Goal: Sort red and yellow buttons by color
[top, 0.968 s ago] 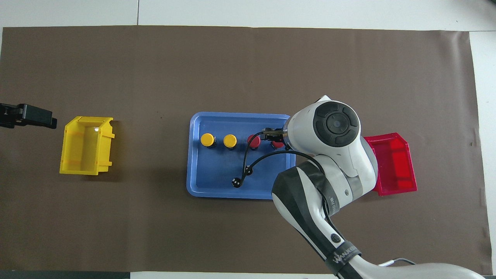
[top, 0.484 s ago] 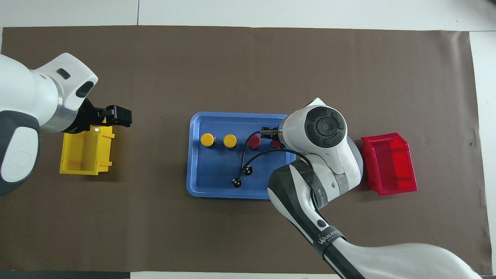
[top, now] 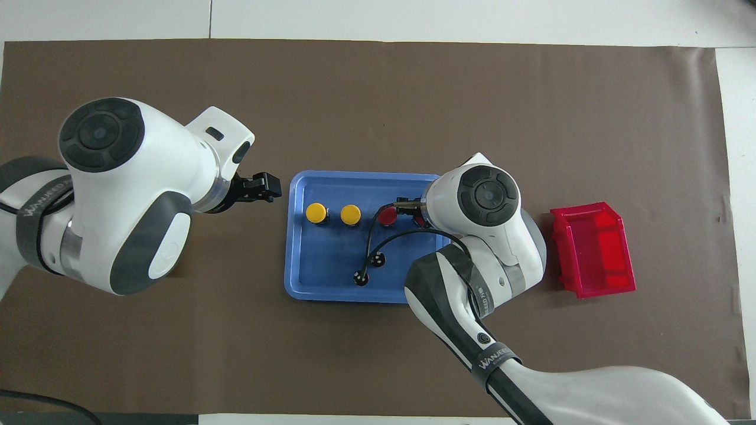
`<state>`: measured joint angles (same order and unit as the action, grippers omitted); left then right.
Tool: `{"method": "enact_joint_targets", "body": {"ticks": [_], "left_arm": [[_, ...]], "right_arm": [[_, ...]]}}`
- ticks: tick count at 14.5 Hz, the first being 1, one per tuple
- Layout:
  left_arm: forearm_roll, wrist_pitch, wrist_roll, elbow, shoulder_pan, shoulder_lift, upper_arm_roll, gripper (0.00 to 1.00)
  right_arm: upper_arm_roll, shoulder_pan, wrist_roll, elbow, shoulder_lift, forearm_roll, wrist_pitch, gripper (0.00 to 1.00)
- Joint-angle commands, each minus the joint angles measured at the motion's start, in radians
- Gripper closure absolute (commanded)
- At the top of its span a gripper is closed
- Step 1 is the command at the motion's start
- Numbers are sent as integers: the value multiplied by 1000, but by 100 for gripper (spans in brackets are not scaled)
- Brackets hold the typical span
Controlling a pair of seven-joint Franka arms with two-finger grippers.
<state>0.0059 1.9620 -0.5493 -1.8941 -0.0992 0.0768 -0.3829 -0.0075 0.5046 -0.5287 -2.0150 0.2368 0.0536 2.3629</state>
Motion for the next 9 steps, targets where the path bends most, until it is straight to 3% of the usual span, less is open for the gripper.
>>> {"method": "enact_joint_targets", "body": {"ticks": [1,9], "left_arm": [[29,54,-49,-26,4,15,-30,0],[51,141,-135,-52,-2,70,-77,0]], "right_arm": [[-2,2,29,-25,-20,14,-5,33],[-2,5,29,-31,-22,12,-8,38]]}}
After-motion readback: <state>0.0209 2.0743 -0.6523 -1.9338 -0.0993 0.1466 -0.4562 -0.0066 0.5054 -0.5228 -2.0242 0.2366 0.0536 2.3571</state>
